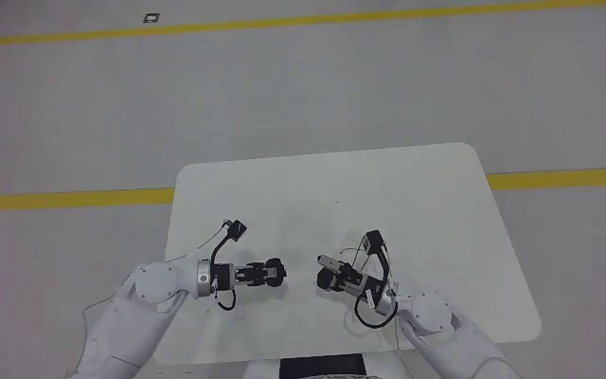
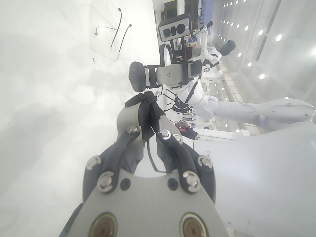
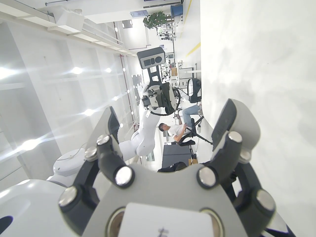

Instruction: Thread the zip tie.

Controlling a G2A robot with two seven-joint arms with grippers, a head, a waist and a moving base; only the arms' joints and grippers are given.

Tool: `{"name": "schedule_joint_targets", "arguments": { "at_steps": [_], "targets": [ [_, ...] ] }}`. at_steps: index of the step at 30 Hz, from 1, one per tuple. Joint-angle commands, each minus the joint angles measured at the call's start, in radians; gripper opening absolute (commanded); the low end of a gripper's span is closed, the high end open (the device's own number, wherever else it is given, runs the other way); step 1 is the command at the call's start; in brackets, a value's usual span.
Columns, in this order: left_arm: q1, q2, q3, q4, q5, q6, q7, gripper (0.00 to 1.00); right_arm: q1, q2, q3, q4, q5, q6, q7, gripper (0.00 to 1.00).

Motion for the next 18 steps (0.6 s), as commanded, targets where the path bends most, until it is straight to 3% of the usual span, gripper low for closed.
{"name": "schedule_joint_targets", "arguments": {
  "at_steps": [1,4,8,12,18],
  "targets": [
    [-0.005,0.000,-0.006,0.007,-0.023,0.000,-0.009,0.00,0.000,0.000,0.000,0.000,0.000,0.000,0.000,1.00],
    [-0.009,-0.001,-0.023,0.008,-0.070,0.000,-0.050,0.00,0.000,0.000,0.000,0.000,0.000,0.000,0.000,1.00],
    [-0.012,-0.009,-0.056,0.017,-0.190,0.000,-0.182,0.00,0.000,0.000,0.000,0.000,0.000,0.000,0.000,1.00],
    [-0.022,-0.028,-0.094,0.062,-0.285,0.000,-0.302,0.00,0.000,0.000,0.000,0.000,0.000,0.000,0.000,1.00],
    [-0.022,-0.057,-0.097,0.069,-0.292,0.000,-0.314,0.00,0.000,0.000,0.000,0.000,0.000,0.000,0.000,1.00]
  ]
}}
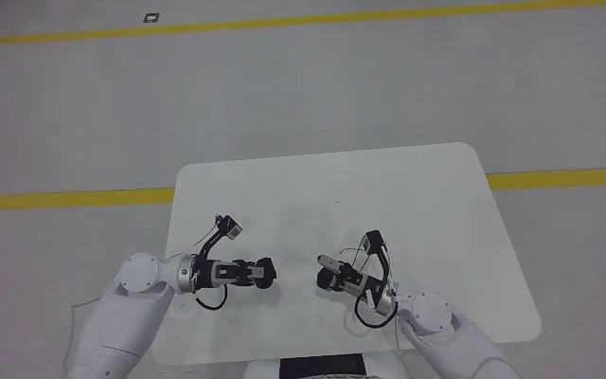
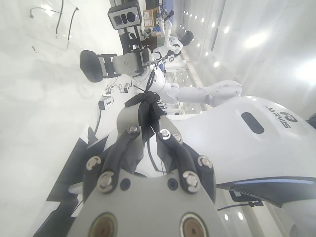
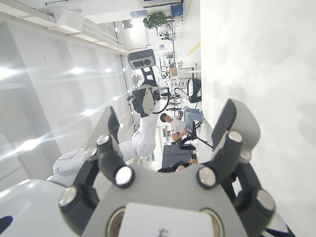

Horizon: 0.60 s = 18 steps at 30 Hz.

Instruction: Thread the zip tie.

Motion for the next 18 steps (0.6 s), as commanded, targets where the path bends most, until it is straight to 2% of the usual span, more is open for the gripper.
{"name": "schedule_joint_targets", "arguments": {
  "at_steps": [1,6,10,18],
  "targets": [
    [0.000,-0.007,0.005,-0.007,0.006,0.000,0.000,0.00,0.000,0.000,0.000,0.000,0.000,0.000,0.000,1.00],
    [0.000,-0.016,0.017,-0.023,0.024,0.000,0.000,0.00,0.000,0.000,0.000,0.000,0.000,0.000,0.000,1.00],
    [0.001,-0.019,0.018,-0.014,0.037,0.000,0.000,0.00,0.000,0.000,0.000,0.000,0.000,0.000,0.000,1.00],
    [0.001,-0.022,0.027,-0.015,0.009,0.000,0.000,0.00,0.000,0.000,0.000,0.000,0.000,0.000,0.000,1.00]
  ]
}}
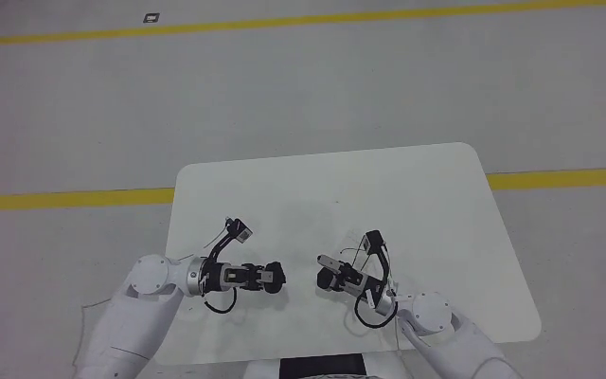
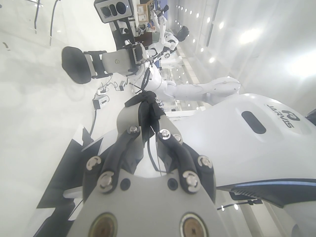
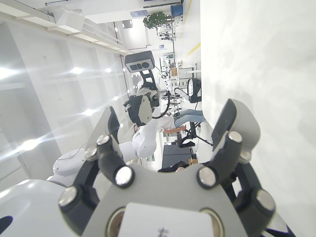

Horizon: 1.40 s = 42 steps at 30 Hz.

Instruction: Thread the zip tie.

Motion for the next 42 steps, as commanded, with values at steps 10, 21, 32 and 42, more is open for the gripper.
{"name": "schedule_joint_targets", "arguments": {
  "at_steps": [10,21,32,42],
  "targets": [
    [0.000,0.000,0.035,0.035,-0.118,0.033,0.000,0.00,0.000,0.000,0.000,0.000,0.000,0.000,0.000,1.00],
    [-0.029,0.034,0.125,0.122,-0.357,0.066,0.000,0.00,0.000,0.000,0.000,0.000,0.000,0.000,0.000,1.00],
    [-0.066,0.078,0.211,0.145,-0.446,0.023,0.000,0.00,0.000,0.000,0.000,0.000,0.000,0.000,0.000,1.00],
    [-0.082,0.103,0.250,0.172,-0.539,0.000,0.000,0.00,0.000,0.000,0.000,0.000,0.000,0.000,0.000,1.00]
  ]
}}
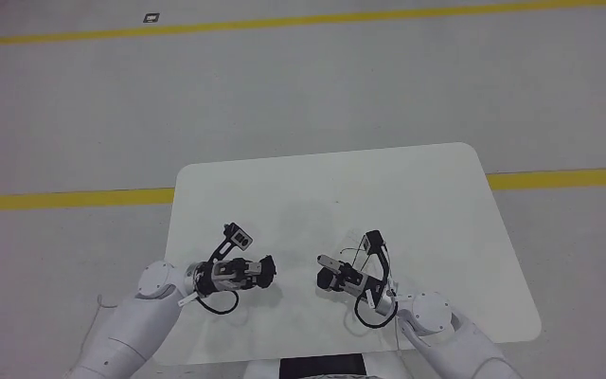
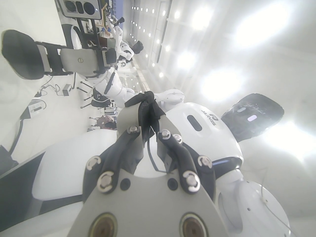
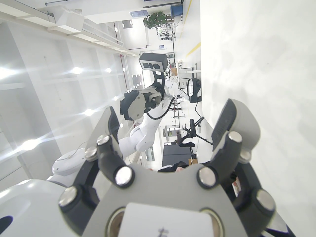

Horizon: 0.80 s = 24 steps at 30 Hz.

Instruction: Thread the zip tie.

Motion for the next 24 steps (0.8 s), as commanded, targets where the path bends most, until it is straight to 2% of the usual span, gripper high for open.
{"name": "schedule_joint_targets", "arguments": {
  "at_steps": [1,3,10,13,17,24],
  "targets": [
    [0.000,0.002,0.007,0.001,-0.035,0.001,0.000,0.00,0.000,0.000,0.000,0.000,0.000,0.000,0.000,1.00],
    [0.001,0.003,0.010,0.001,-0.073,0.000,0.000,0.00,0.000,0.000,0.000,0.000,0.000,0.000,0.000,1.00],
    [-0.007,0.011,0.025,0.004,-0.087,0.000,0.000,0.00,0.000,0.000,0.000,0.000,0.000,0.000,0.000,1.00],
    [-0.021,0.017,0.026,0.021,-0.010,0.000,0.000,0.00,0.000,0.000,0.000,0.000,0.000,0.000,0.000,1.00],
    [-0.032,0.017,0.012,0.020,0.075,0.000,0.000,0.00,0.000,0.000,0.000,0.000,0.000,0.000,0.000,1.00],
    [-0.032,0.017,0.012,0.020,0.075,0.000,0.000,0.00,0.000,0.000,0.000,0.000,0.000,0.000,0.000,1.00]
  ]
}}
